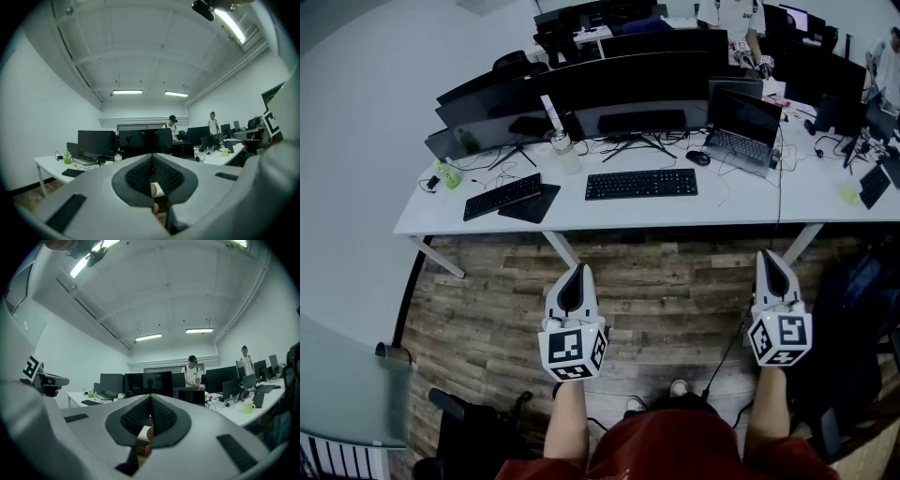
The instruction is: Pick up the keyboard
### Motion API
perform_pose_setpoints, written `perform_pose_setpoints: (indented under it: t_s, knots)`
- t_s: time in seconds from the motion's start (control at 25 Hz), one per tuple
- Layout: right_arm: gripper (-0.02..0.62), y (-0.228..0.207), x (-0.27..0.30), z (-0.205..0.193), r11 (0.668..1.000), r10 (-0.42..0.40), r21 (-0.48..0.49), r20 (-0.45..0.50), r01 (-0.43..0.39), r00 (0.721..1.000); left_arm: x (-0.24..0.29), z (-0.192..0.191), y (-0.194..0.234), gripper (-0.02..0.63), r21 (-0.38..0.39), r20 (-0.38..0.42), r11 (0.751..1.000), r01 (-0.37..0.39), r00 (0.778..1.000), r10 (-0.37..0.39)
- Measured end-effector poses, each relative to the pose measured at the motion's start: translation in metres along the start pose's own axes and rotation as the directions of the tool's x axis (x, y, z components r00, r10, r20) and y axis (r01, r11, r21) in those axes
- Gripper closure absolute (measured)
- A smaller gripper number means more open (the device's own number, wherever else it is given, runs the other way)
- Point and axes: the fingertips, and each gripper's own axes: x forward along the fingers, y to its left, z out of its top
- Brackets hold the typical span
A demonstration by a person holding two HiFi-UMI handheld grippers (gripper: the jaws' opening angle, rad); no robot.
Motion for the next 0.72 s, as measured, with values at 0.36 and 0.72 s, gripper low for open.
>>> perform_pose_setpoints:
  t_s: [0.36, 0.72]
  knots:
    - [0.6, -0.031, 0.024, -0.011, 0.999, 0.038, 0.012, -0.014, -0.038, 0.999, 0.024, -0.006, -0.03, 0.6, 0.023, -0.019, 1.0, -0.019, 1.0, 0.019]
    - [0.6, -0.049, 0.049, -0.029, 0.995, 0.081, 0.057, -0.039, -0.078, 0.996, 0.039, -0.022, -0.046, 0.6, 0.027, -0.057, 0.998, -0.058, 0.997, 0.059]
